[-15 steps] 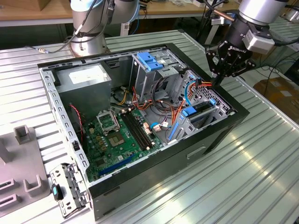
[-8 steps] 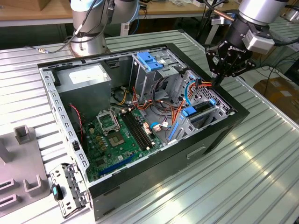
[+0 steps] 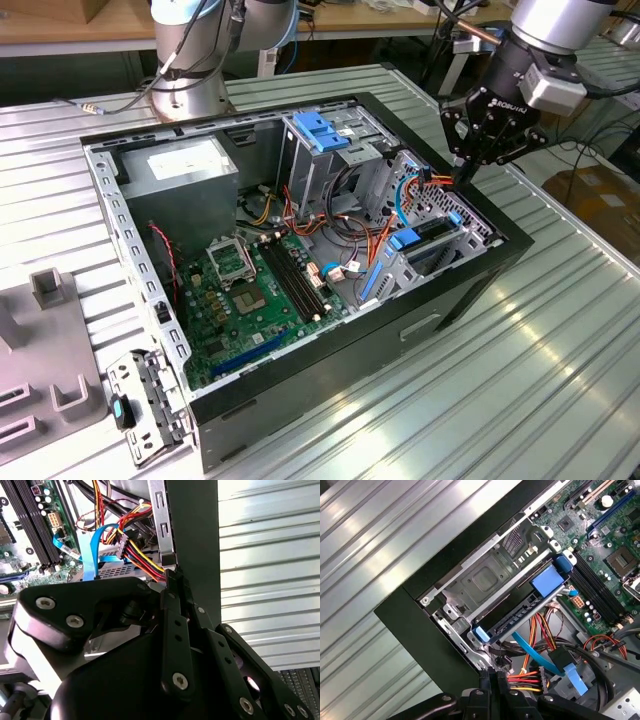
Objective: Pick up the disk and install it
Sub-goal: 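Insert the first disk wire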
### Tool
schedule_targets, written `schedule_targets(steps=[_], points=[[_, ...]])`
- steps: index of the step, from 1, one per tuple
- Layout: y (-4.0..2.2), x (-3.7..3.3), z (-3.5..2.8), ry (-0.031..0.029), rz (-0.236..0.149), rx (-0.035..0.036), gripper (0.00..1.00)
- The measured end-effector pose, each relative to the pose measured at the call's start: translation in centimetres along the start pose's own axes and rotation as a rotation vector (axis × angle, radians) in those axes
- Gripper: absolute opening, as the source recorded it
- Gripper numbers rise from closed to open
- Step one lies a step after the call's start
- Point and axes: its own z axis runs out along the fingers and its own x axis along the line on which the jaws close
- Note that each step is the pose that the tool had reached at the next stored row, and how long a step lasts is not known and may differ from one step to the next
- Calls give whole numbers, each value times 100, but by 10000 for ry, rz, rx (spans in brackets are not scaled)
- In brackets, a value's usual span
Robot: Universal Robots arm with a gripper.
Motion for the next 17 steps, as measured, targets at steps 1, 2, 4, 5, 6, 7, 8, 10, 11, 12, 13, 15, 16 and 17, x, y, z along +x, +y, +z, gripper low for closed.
schedule_targets(steps=[1,2,4,5,6,7,8,10,11,12,13,15,16,17], points=[[0,0,0,-4,306,-2,17],[0,0,0,-6,464,-3,17],[0,0,0,-8,635,-5,17],[0,0,0,-9,730,-6,17],[0,0,0,-11,813,-6,17],[0,0,0,-12,910,-7,17],[0,0,0,-13,982,-7,17],[1,-1,1,-15,1126,-8,17],[2,-2,1,-17,1233,-9,17],[2,-2,1,-18,1308,-9,17],[2,-2,0,-20,1453,-11,17],[3,-3,0,-23,1655,-12,17],[3,-3,1,-24,1761,-13,17],[3,-4,0,-25,1842,-14,17]])
